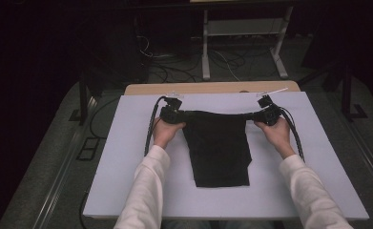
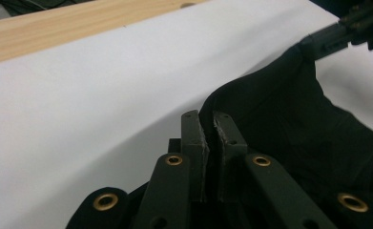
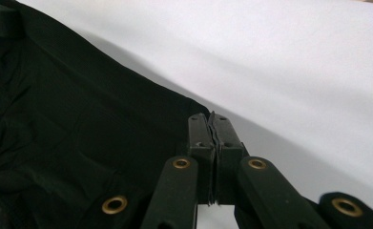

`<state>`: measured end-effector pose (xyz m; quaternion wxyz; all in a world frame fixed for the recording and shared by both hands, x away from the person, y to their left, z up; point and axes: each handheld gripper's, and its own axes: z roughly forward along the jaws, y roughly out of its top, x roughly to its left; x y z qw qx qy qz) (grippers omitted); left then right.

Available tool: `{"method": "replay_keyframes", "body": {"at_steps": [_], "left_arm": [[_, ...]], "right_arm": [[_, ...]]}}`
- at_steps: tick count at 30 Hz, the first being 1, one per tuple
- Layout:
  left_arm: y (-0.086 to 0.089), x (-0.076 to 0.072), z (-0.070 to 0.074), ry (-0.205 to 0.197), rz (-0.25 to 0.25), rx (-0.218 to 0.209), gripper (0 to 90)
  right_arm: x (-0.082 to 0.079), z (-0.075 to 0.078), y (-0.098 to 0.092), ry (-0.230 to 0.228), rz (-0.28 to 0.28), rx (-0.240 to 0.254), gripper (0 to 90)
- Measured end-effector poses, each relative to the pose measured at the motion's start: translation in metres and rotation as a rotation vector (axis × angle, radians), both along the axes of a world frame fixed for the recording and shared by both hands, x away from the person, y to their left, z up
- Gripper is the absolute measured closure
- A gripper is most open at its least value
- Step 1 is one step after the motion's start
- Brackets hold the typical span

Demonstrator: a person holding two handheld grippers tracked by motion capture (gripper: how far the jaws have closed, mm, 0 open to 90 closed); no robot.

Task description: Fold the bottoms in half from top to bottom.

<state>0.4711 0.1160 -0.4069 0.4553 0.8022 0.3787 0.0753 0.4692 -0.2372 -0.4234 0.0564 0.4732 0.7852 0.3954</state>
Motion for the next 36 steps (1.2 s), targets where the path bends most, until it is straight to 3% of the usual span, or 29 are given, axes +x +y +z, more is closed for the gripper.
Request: {"method": "replay_keyframes", "body": {"at_steps": [6,13,19,24,32,36], "left_arm": [[0.003,0.011,-0.004,-0.010,0.033,-0.019,83.8],[0.002,0.019,-0.018,-0.059,0.083,0.010,83.8],[0.001,0.025,-0.026,-0.072,0.128,-0.005,82.9],[0.002,0.026,-0.031,-0.047,0.120,-0.026,80.6],[-0.001,0.020,-0.029,-0.049,0.091,-0.018,63.8],[0.002,0.017,-0.025,-0.018,0.098,-0.016,53.0]], "right_arm": [[0.009,0.000,0.001,-0.016,-0.022,0.019,87.6],[0.017,-0.009,0.006,-0.061,-0.043,0.027,87.7],[0.026,-0.016,0.010,-0.039,-0.058,0.034,87.5],[0.029,-0.020,0.010,-0.023,-0.046,0.035,87.5],[0.028,-0.022,0.010,0.003,-0.021,0.059,86.6],[0.026,-0.021,0.011,0.011,-0.005,0.059,80.7]]}}
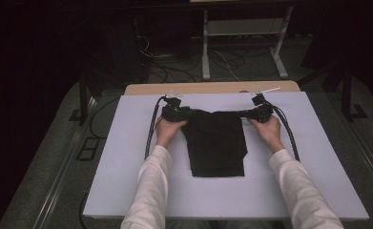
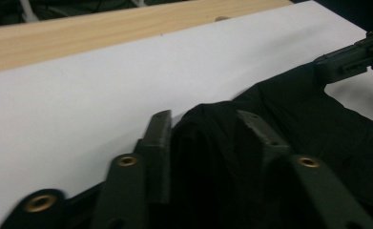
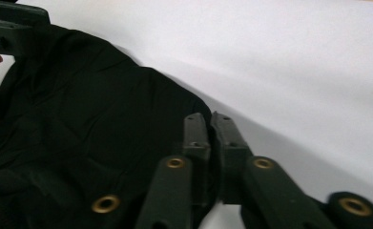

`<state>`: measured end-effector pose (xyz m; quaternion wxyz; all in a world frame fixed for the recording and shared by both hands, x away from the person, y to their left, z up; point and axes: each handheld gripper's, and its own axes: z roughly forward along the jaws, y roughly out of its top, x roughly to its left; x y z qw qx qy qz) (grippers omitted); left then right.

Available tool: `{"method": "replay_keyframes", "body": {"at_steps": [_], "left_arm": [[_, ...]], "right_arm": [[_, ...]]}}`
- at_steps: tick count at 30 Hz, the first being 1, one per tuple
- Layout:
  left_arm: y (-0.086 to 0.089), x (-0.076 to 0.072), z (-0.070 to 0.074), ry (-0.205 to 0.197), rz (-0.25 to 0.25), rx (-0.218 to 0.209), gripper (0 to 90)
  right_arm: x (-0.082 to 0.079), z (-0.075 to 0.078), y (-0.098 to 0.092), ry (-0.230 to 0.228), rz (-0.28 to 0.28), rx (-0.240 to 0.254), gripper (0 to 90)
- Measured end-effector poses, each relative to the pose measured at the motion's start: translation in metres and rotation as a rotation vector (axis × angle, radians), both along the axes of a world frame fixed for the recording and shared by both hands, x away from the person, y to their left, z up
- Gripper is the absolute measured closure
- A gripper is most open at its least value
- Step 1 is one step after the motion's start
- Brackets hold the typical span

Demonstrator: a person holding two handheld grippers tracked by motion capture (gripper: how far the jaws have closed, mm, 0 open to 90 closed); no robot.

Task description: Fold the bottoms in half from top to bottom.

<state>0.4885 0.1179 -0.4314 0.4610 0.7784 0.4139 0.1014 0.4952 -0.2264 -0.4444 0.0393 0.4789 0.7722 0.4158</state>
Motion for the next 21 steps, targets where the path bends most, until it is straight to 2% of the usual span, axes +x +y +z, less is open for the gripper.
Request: {"method": "replay_keyframes", "body": {"at_steps": [3,7,12,18,21], "left_arm": [[0.004,-0.002,0.003,0.013,0.004,-0.030,47.1],[0.008,-0.005,0.004,0.019,0.015,-0.041,38.8],[0.013,-0.011,0.005,-0.003,0.016,-0.045,31.4],[0.012,-0.018,0.011,-0.022,0.018,-0.026,17.4],[0.012,-0.022,0.012,-0.020,0.016,-0.040,13.5]], "right_arm": [[-0.003,0.002,0.001,-0.017,0.005,-0.011,72.3],[-0.007,0.004,0.004,-0.039,0.002,-0.030,60.6],[-0.013,0.008,0.006,-0.067,-0.001,-0.045,49.4],[-0.020,0.015,0.008,-0.080,0.003,-0.049,22.8],[-0.024,0.019,0.009,-0.072,0.034,-0.059,12.3]]}}
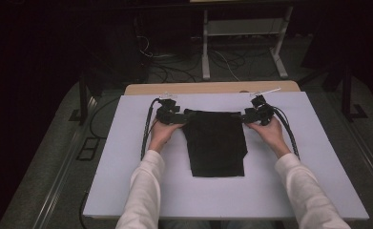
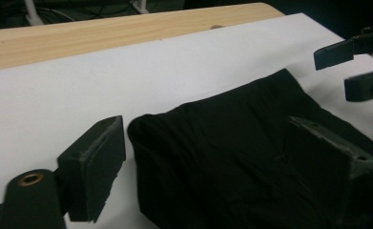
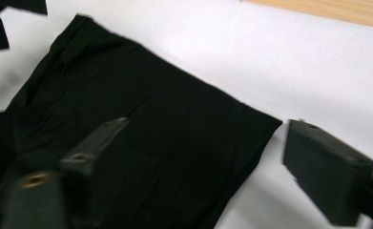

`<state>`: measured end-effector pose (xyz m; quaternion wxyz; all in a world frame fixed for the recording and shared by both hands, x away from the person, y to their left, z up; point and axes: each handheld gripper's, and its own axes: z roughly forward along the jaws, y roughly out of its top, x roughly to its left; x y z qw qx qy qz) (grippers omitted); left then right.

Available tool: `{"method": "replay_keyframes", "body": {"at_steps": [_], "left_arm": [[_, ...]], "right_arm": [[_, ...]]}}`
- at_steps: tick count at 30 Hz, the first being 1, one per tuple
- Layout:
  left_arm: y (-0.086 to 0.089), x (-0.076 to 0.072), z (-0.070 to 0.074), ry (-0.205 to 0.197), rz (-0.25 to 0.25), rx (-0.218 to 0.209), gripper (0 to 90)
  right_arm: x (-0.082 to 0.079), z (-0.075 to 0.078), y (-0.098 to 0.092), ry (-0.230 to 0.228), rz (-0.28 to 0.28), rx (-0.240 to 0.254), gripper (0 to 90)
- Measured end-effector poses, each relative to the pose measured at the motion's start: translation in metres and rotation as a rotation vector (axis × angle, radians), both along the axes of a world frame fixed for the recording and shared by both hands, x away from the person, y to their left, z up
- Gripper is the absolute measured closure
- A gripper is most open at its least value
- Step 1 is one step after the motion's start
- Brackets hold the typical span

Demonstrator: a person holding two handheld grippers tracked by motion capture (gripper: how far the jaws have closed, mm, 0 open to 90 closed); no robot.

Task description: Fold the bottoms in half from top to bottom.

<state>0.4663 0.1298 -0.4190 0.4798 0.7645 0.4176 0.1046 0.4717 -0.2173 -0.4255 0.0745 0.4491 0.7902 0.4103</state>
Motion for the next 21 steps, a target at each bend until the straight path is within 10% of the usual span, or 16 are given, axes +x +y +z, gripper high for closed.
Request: {"method": "replay_keyframes", "body": {"at_steps": [21], "left_arm": [[0.003,-0.040,0.021,-0.048,0.002,-0.009,0.0]], "right_arm": [[-0.041,0.032,-0.027,-0.061,0.008,0.023,0.1]]}}
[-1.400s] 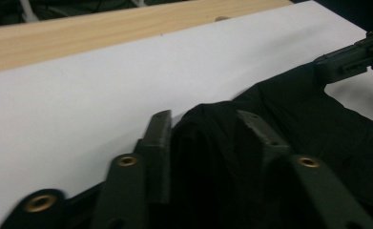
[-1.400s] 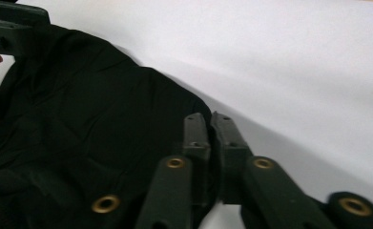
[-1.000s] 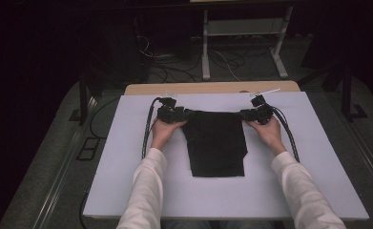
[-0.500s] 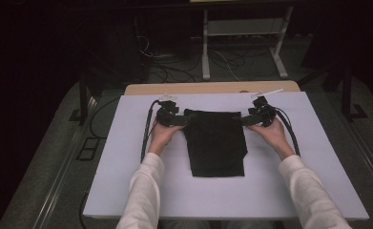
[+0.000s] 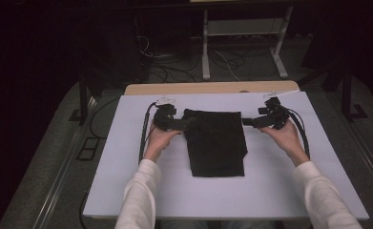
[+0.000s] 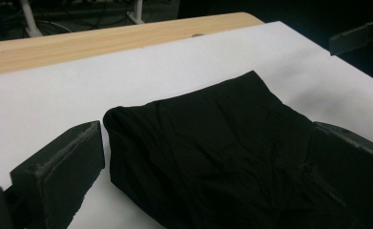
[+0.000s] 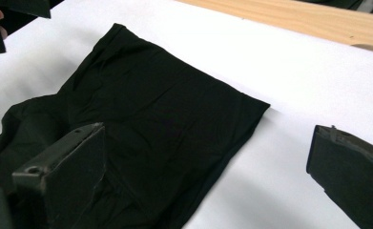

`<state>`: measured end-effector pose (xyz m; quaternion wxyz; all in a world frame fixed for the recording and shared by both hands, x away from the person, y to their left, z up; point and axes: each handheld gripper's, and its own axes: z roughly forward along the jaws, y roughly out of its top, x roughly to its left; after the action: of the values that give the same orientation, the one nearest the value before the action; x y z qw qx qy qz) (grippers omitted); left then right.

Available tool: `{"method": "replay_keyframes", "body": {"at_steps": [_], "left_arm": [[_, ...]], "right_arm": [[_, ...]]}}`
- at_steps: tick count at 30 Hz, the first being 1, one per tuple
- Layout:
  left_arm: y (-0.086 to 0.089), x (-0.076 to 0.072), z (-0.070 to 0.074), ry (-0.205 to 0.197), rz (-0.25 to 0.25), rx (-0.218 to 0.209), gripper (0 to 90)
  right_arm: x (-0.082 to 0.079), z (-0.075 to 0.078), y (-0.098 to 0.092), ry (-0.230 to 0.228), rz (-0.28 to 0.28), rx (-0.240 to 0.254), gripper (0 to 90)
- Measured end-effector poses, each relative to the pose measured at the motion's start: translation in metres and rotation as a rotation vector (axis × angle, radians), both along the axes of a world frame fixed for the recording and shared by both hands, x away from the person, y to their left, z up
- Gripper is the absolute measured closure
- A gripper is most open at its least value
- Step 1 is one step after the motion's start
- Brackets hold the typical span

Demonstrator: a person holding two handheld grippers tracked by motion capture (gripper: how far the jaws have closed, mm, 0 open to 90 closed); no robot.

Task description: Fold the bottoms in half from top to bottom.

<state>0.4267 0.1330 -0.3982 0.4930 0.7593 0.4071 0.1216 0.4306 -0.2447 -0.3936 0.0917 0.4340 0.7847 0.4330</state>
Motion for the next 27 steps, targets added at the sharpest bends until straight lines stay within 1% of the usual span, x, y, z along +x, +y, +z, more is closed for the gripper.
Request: {"method": "replay_keyframes", "body": {"at_steps": [5,9,14,16,20,23,26,27], "left_arm": [[0.003,-0.010,0.002,-0.001,0.002,0.001,0.0],[0.005,-0.019,0.000,-0.003,-0.020,0.010,0.0],[0.011,-0.029,-0.002,-0.003,-0.027,0.010,0.0],[0.014,-0.033,-0.002,-0.005,-0.025,0.000,0.0],[0.018,-0.041,0.000,-0.009,-0.028,0.006,0.0],[0.021,-0.048,0.001,-0.018,-0.036,0.001,0.0],[0.022,-0.056,-0.001,-0.016,-0.049,-0.003,0.0],[0.022,-0.057,-0.002,-0.014,-0.055,-0.003,0.0]], "right_arm": [[-0.009,0.006,-0.006,-0.017,0.004,0.004,0.1],[-0.016,0.007,-0.010,-0.023,0.006,0.003,0.1],[-0.025,0.004,-0.015,-0.022,0.000,0.014,0.1],[-0.029,0.002,-0.016,-0.020,-0.001,0.017,0.1],[-0.037,-0.001,-0.018,-0.021,-0.003,0.013,0.1],[-0.045,-0.003,-0.019,-0.025,-0.002,0.020,0.1],[-0.053,-0.004,-0.021,-0.028,-0.005,0.023,0.0],[-0.056,-0.005,-0.022,-0.037,-0.014,0.022,0.0]]}}
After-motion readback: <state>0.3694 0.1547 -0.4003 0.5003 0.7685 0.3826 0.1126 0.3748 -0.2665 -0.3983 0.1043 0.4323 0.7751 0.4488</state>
